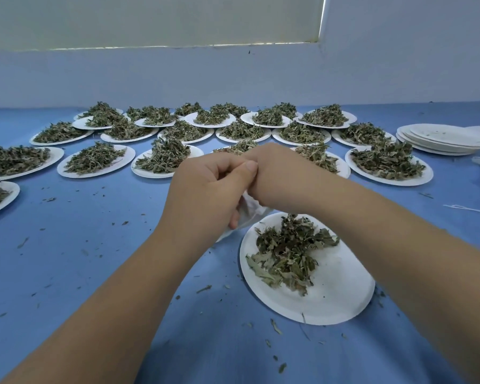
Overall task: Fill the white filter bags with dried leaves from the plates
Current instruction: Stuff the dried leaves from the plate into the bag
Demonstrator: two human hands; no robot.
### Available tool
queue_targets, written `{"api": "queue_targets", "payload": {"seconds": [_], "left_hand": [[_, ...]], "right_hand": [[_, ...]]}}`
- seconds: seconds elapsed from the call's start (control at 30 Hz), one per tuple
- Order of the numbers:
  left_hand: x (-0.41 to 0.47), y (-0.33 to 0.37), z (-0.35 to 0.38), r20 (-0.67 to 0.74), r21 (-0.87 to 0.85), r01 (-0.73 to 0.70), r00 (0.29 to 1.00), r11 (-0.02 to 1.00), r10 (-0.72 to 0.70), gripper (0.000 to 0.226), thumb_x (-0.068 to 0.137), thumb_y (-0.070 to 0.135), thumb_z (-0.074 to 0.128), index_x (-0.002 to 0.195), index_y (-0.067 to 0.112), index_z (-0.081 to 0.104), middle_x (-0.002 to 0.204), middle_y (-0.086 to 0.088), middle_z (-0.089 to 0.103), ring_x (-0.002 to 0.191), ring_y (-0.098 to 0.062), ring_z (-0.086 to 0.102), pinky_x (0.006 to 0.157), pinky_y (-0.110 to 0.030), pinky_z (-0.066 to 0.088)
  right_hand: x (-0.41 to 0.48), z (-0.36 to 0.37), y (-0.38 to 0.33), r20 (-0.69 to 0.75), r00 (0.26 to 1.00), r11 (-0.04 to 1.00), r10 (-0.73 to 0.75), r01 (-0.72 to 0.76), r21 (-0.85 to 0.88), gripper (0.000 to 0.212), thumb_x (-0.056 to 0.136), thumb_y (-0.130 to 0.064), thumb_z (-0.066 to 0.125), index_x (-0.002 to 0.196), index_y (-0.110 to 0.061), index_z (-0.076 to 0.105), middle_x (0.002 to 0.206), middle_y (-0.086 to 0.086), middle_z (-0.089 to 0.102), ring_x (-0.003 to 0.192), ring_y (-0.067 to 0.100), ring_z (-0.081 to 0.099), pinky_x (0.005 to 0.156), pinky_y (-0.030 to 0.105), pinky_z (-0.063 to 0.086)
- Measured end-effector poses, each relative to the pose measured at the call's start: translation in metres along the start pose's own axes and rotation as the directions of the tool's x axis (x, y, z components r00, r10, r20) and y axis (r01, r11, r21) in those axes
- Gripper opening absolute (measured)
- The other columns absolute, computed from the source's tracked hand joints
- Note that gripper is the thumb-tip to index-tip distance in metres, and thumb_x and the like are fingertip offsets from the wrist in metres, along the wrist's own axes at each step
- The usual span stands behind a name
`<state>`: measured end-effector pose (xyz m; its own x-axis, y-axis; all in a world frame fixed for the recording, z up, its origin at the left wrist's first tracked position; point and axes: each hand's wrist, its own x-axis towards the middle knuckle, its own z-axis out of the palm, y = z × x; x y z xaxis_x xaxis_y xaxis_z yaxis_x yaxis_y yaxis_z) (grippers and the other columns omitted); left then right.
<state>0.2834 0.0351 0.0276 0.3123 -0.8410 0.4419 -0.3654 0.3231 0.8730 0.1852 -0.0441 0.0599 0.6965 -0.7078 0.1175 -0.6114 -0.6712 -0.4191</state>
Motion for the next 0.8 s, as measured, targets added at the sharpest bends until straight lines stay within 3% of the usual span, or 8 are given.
{"api": "queue_targets", "payload": {"seconds": [0.07,0.13,0.27,0.33,0.5,0.67,0.8], "left_hand": [[0.001,0.001,-0.001,-0.013,0.006,0.006,1.000,1.000,-0.006,0.024,0.091,0.015,0.064,0.067,0.016,0.071,0.042,-0.010,0.054,0.030,-0.014,0.042,0.040,-0.013,0.036],[0.002,0.001,-0.004,-0.043,0.041,0.009,0.999,0.999,-0.007,0.024,0.091,0.016,0.063,0.069,0.016,0.071,0.040,-0.005,0.053,0.030,-0.013,0.043,0.040,-0.014,0.036],[0.005,-0.001,-0.011,-0.130,0.135,0.012,0.992,0.991,0.006,0.023,0.093,0.020,0.061,0.071,0.019,0.069,0.040,0.004,0.052,0.032,-0.010,0.046,0.040,-0.016,0.038],[0.006,-0.002,-0.012,-0.159,0.170,0.012,0.987,0.985,0.015,0.022,0.092,0.021,0.062,0.072,0.019,0.070,0.042,0.004,0.054,0.032,-0.009,0.046,0.040,-0.016,0.039],[0.005,-0.002,-0.013,-0.186,0.269,0.002,0.981,0.963,0.050,0.020,0.092,0.023,0.062,0.075,0.021,0.071,0.048,0.002,0.056,0.033,-0.007,0.047,0.040,-0.014,0.038],[0.005,-0.004,-0.014,-0.202,0.375,-0.023,0.974,0.927,0.106,0.018,0.092,0.024,0.061,0.078,0.020,0.071,0.053,0.002,0.057,0.039,-0.006,0.044,0.042,-0.015,0.036],[0.005,-0.005,-0.016,-0.205,0.429,-0.043,0.968,0.902,0.144,0.018,0.092,0.026,0.060,0.079,0.024,0.071,0.056,0.005,0.058,0.043,-0.006,0.043,0.044,-0.015,0.035]], "right_hand": [[-0.001,0.002,0.006,-0.051,0.999,1.000,-0.018,0.018,-0.001,0.019,0.085,-0.014,0.052,0.066,-0.017,0.054,0.059,-0.003,0.051,0.050,0.010,0.042,0.040,0.016,0.033],[-0.010,-0.001,0.015,-0.134,0.990,0.985,-0.039,0.061,0.162,0.010,0.084,-0.028,0.061,0.081,-0.019,0.063,0.070,-0.004,0.060,0.056,0.009,0.048,0.049,0.022,0.038],[-0.035,-0.009,0.039,-0.265,0.962,0.930,-0.070,0.159,0.331,0.013,0.083,-0.045,0.065,0.087,-0.033,0.065,0.076,-0.017,0.061,0.057,-0.003,0.051,0.052,0.009,0.040],[-0.047,-0.013,0.053,-0.224,0.971,0.946,-0.085,0.149,0.288,0.021,0.079,-0.056,0.061,0.091,-0.038,0.063,0.084,-0.019,0.061,0.066,0.000,0.053,0.058,0.011,0.042],[-0.066,-0.010,0.073,0.045,0.995,0.991,-0.093,0.088,0.104,0.056,0.062,-0.080,0.044,0.107,-0.050,0.056,0.103,-0.023,0.052,0.088,-0.003,0.052,0.070,0.016,0.039],[-0.072,-0.002,0.068,0.116,0.983,0.982,-0.141,0.154,-0.112,0.080,0.054,-0.093,0.031,0.123,-0.054,0.042,0.109,-0.029,0.036,0.097,-0.008,0.044,0.070,0.014,0.035],[-0.076,0.001,0.064,0.158,0.978,0.968,-0.133,0.163,-0.193,0.071,0.066,-0.084,0.039,0.128,-0.049,0.042,0.112,-0.024,0.038,0.101,0.001,0.046,0.081,0.026,0.045]]}}
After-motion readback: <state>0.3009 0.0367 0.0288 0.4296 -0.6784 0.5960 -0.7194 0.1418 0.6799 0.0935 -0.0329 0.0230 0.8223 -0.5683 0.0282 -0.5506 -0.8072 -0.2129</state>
